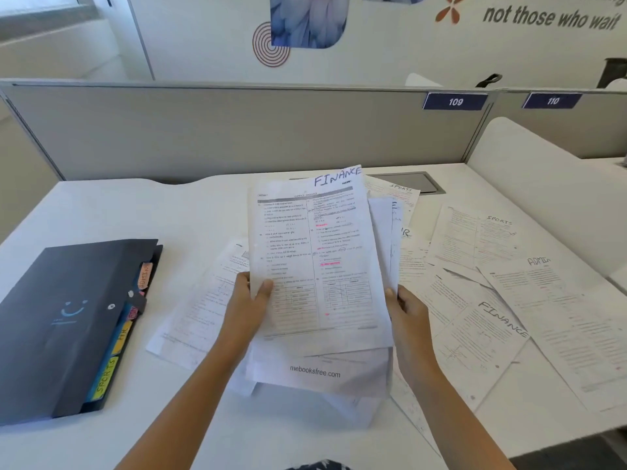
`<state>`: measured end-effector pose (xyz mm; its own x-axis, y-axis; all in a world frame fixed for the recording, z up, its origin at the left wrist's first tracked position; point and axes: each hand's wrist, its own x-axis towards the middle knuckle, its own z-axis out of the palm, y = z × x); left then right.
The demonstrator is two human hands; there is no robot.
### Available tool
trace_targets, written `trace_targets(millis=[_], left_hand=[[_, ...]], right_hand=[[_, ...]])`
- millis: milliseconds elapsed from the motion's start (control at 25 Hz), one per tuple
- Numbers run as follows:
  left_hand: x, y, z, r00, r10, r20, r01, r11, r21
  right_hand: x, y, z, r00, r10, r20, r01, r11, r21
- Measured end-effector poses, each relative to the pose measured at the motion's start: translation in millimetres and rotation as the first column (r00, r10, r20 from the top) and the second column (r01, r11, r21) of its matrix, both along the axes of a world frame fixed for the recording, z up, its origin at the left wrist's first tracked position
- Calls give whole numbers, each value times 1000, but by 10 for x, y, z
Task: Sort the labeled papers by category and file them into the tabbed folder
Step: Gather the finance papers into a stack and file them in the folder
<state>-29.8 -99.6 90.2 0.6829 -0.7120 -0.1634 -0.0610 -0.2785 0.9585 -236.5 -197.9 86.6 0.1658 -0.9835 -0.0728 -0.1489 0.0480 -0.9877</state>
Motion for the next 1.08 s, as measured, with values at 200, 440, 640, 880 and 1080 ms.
trace_targets(millis=[200,440,640,880,1080], left_hand=[[-102,-67,118,993,4,116,2,999,-54],[-33,-172,434,960,109,257,-12,936,-352],[4,-202,621,979,80,186,17,885,-466],[-136,-182,445,979,26,202,53,924,-379],[-146,-151,346,970,112,215,-20,921,-388]], right_hand=[[53,-65,96,991,127,-30,-129,990,-64],[180,-245,370,988,117,-99,-141,946,-292],[266,-291,416,991,137,14,-127,949,-288],[272,-224,263,987,121,105,-96,972,-212],[221,-216,275,986,99,136,-68,974,-216]])
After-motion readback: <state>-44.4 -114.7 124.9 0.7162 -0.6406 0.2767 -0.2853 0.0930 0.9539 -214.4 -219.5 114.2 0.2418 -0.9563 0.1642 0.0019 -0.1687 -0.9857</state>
